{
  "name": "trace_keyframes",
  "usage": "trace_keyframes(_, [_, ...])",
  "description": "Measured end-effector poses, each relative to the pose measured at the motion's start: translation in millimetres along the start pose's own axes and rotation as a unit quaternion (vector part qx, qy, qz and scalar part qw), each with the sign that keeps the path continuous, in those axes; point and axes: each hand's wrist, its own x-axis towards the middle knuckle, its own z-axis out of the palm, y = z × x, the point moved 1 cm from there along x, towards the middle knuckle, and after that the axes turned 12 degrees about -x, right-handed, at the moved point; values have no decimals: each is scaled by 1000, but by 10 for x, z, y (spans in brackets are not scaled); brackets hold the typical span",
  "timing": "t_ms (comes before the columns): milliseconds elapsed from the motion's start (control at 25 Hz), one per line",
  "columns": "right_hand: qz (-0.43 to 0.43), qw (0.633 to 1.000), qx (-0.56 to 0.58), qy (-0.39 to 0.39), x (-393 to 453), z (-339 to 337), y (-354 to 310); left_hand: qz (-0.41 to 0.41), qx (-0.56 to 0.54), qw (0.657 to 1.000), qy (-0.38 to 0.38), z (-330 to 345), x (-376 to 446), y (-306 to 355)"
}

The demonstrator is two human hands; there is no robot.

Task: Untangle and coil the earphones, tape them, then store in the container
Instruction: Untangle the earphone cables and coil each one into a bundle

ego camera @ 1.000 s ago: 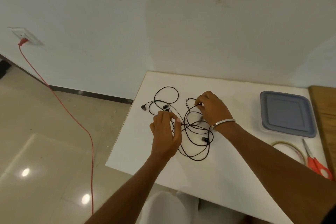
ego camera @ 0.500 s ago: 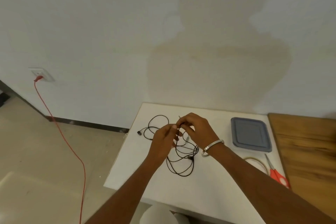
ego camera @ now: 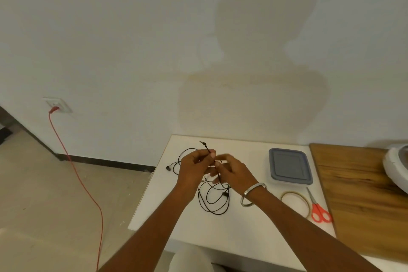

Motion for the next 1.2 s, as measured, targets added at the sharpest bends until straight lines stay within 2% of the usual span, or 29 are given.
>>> trace_keyframes(120, [-17,994,-107,9,-47,-4,51,12,110,993,44,-48,7,3])
trace_keyframes(200, [-29,989,-138,43,-36,-54,53,-26,261,961,88,-80,12,-35])
trace_keyframes(280, [-35,986,-160,39,-6,-108,28,-72,327,934,123,-70,-17,-40])
trace_keyframes(320, [-36,984,-171,27,9,-132,9,-33,332,938,96,-55,-39,-31])
trace_keyframes(360, [-39,983,-179,15,24,-151,-10,31,333,942,33,-22,-42,-27])
trace_keyframes(440, [-46,981,-187,7,44,-191,-40,139,383,909,-83,23,-10,-36])
trace_keyframes(480, [-46,982,-184,10,45,-208,-43,165,415,889,-102,39,-4,-35])
trace_keyframes(520, [-45,982,-183,17,44,-226,-43,174,430,880,-103,42,15,-33])
trace_keyframes(680, [-50,982,-180,36,16,-308,-32,198,389,897,-74,20,29,-5])
trace_keyframes(880, [-36,980,-197,18,3,-425,27,216,384,898,-7,-282,99,59])
trace_keyframes(1000, [-33,969,-246,6,30,-491,100,220,386,896,31,-456,97,104])
trace_keyframes(1080, [-33,958,-284,0,51,-546,149,213,404,888,59,-569,107,87])
trace_keyframes(1200, [-40,944,-326,-11,42,-627,183,151,437,880,107,-739,118,-30])
